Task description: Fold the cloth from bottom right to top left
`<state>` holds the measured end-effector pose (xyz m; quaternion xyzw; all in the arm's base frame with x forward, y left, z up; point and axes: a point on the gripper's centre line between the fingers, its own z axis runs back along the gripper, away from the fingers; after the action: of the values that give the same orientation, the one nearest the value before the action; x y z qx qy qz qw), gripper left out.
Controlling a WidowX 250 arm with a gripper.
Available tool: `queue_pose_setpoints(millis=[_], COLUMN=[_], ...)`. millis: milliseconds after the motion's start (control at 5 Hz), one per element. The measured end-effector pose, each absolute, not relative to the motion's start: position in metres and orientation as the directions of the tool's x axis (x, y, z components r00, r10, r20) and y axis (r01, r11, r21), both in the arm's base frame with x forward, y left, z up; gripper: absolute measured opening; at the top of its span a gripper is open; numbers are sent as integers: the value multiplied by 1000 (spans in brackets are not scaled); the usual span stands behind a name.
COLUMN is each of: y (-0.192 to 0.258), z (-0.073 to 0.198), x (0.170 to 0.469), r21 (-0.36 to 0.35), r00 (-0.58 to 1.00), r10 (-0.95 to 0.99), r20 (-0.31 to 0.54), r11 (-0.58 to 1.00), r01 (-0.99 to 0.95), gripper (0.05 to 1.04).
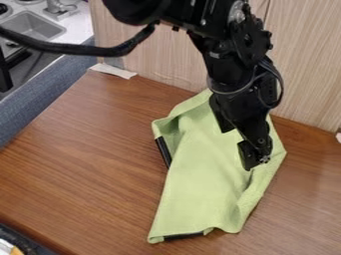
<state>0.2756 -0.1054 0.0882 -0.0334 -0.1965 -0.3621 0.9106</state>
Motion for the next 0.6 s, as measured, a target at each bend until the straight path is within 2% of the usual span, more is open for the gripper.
queue_pose_setpoints(millis=[200, 600], y=[-106, -119], z=[79, 52], x=[275, 328], r21=[64, 20], r00=[675, 728], r10=[-643, -552], r20=[362, 407], r11=[740, 802], r01=[670, 597], gripper=[1001, 1001])
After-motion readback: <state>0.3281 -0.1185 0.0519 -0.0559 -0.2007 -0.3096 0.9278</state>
